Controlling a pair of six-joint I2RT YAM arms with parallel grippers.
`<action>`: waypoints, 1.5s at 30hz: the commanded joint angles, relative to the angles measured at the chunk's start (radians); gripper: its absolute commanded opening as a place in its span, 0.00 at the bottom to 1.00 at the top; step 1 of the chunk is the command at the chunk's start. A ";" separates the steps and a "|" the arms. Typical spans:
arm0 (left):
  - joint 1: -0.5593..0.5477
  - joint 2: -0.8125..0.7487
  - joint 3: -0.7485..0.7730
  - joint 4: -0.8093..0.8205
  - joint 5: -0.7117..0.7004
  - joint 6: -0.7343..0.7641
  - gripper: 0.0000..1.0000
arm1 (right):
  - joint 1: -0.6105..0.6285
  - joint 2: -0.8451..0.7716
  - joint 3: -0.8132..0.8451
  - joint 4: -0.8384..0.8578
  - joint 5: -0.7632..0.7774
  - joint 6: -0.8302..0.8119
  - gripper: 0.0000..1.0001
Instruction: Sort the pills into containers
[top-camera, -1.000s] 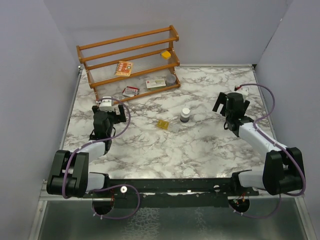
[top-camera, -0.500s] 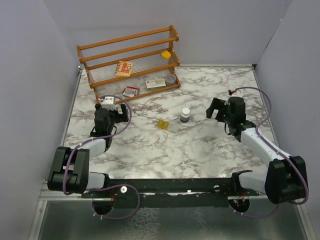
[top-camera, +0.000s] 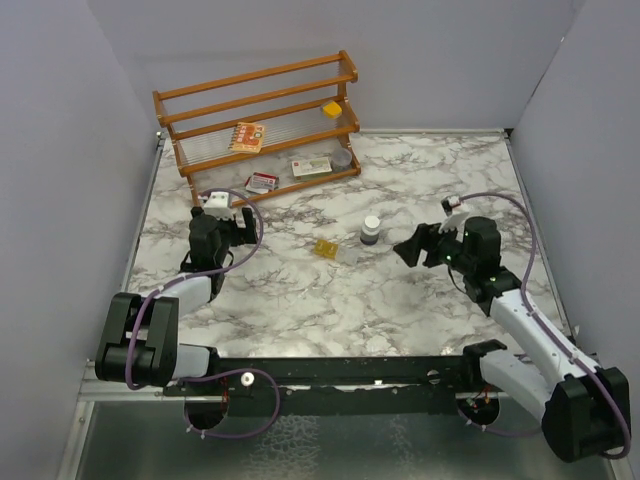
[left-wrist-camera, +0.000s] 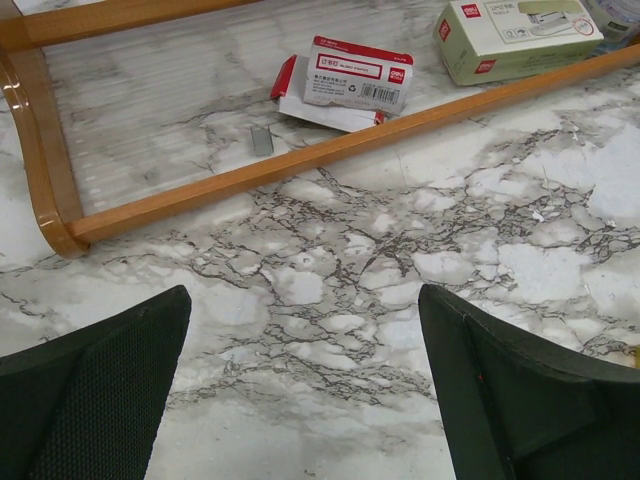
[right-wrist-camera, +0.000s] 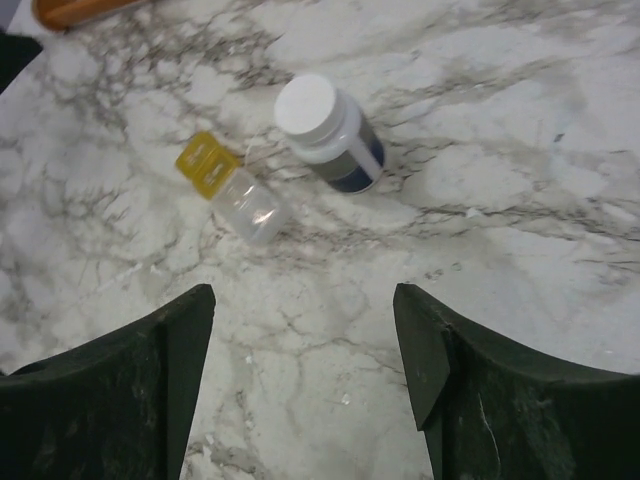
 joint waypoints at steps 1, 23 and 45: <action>-0.006 0.000 0.020 0.001 0.051 0.018 0.99 | 0.111 0.045 -0.017 0.040 -0.162 -0.034 0.72; -0.006 0.030 0.034 0.002 0.074 0.047 0.99 | 0.529 0.516 0.186 0.146 0.324 -0.175 0.74; -0.006 0.020 0.025 0.001 0.047 0.052 0.99 | 0.528 0.753 0.260 0.245 0.384 -0.235 0.74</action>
